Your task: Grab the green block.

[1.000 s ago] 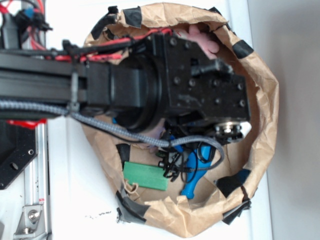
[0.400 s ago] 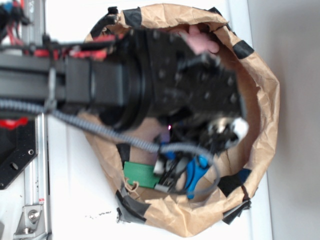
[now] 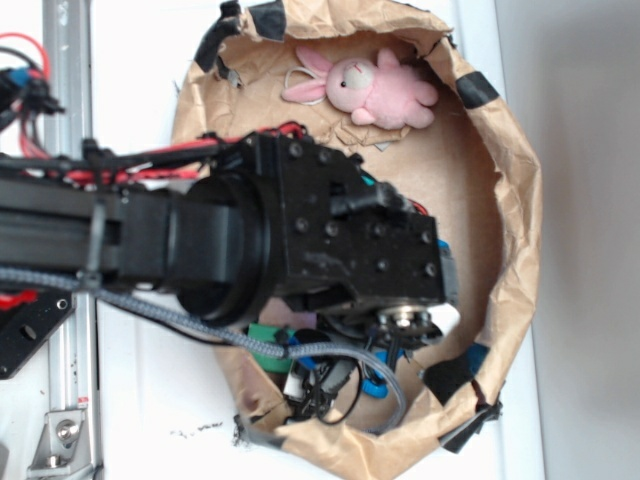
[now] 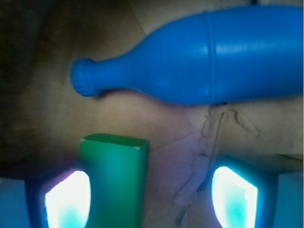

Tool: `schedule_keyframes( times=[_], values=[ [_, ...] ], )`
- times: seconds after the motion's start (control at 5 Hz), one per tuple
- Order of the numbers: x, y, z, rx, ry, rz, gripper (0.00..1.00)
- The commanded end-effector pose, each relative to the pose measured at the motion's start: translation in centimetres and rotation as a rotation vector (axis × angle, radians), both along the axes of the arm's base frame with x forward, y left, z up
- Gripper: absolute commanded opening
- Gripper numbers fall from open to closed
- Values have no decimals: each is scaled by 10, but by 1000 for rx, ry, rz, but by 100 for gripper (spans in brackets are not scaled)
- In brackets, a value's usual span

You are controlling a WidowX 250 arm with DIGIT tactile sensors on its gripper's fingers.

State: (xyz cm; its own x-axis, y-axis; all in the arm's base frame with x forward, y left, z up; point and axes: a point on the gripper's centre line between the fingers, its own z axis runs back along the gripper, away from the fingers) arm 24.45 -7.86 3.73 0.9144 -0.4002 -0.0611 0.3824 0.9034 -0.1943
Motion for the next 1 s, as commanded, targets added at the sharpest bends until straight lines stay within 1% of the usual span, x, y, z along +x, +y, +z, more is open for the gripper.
schedule_keyframes(
  times=[0.0, 0.2, 0.4, 0.6, 0.8],
  values=[
    [-9, -25, -11, -151, -8, -33, 100],
    [-12, -36, -10, -162, -11, -75, 100],
    [-13, -41, -8, -161, -15, -88, 100],
    [-14, -43, -16, -104, -3, -78, 100],
    [-18, -41, -24, -4, 23, -40, 55]
  ],
)
